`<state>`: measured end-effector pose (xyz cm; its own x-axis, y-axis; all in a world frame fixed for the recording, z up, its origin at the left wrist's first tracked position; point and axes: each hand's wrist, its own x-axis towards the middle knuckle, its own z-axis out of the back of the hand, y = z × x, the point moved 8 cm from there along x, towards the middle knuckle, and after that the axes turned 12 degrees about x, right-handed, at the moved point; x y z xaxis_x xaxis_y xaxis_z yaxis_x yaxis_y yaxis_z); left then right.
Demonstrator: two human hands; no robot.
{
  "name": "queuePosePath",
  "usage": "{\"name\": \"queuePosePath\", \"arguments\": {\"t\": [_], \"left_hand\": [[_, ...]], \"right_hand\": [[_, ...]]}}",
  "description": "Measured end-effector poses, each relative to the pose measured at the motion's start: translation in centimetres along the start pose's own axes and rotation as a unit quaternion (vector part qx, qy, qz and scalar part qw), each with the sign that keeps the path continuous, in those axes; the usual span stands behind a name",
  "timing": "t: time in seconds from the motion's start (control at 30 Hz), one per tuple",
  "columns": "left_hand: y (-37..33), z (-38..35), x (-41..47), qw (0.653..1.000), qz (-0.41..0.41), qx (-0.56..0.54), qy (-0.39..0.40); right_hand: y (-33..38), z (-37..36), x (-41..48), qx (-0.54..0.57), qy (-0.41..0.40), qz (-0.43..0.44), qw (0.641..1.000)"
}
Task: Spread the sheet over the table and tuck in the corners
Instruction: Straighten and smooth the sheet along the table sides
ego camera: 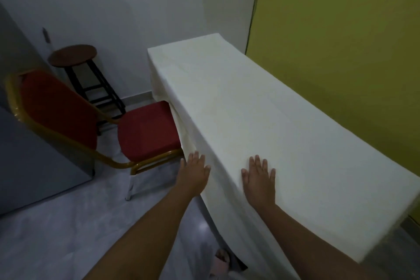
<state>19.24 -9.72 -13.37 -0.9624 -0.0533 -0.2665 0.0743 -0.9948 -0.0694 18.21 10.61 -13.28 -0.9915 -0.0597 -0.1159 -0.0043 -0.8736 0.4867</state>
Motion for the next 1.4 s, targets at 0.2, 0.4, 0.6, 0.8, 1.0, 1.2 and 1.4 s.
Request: {"name": "queuePosePath", "arguments": {"t": [0.2, 0.4, 0.6, 0.8, 1.0, 1.2, 1.4], "left_hand": [[-4.5, 2.1, 5.7, 0.995, -0.1, 0.008, -0.016], [-4.4, 1.7, 9.7, 0.992, -0.124, 0.032, 0.009], [-1.2, 2.9, 15.3, 0.991, -0.125, 0.047, -0.021], [3.8, 4.6, 21.6, 0.979, -0.179, 0.087, -0.035], [10.4, 7.3, 28.5, 0.971, -0.212, 0.105, -0.043], [14.0, 8.4, 32.5, 0.964, -0.244, 0.106, -0.025], [16.5, 9.7, 37.1, 0.972, -0.213, 0.097, -0.036]], "right_hand": [[-4.3, 2.7, 3.6, -0.013, -0.039, -0.098, 0.994], [-5.4, 2.9, 4.6, -0.051, -0.053, -0.129, 0.989], [-3.3, 1.8, 7.4, -0.07, -0.068, -0.124, 0.987], [3.0, -1.1, 12.4, -0.04, -0.07, -0.134, 0.988], [12.2, -5.9, 18.0, -0.032, -0.055, -0.11, 0.992], [18.3, -9.6, 19.8, -0.023, -0.052, -0.134, 0.989], [16.0, -6.6, 22.4, -0.001, -0.094, -0.168, 0.981]]}}
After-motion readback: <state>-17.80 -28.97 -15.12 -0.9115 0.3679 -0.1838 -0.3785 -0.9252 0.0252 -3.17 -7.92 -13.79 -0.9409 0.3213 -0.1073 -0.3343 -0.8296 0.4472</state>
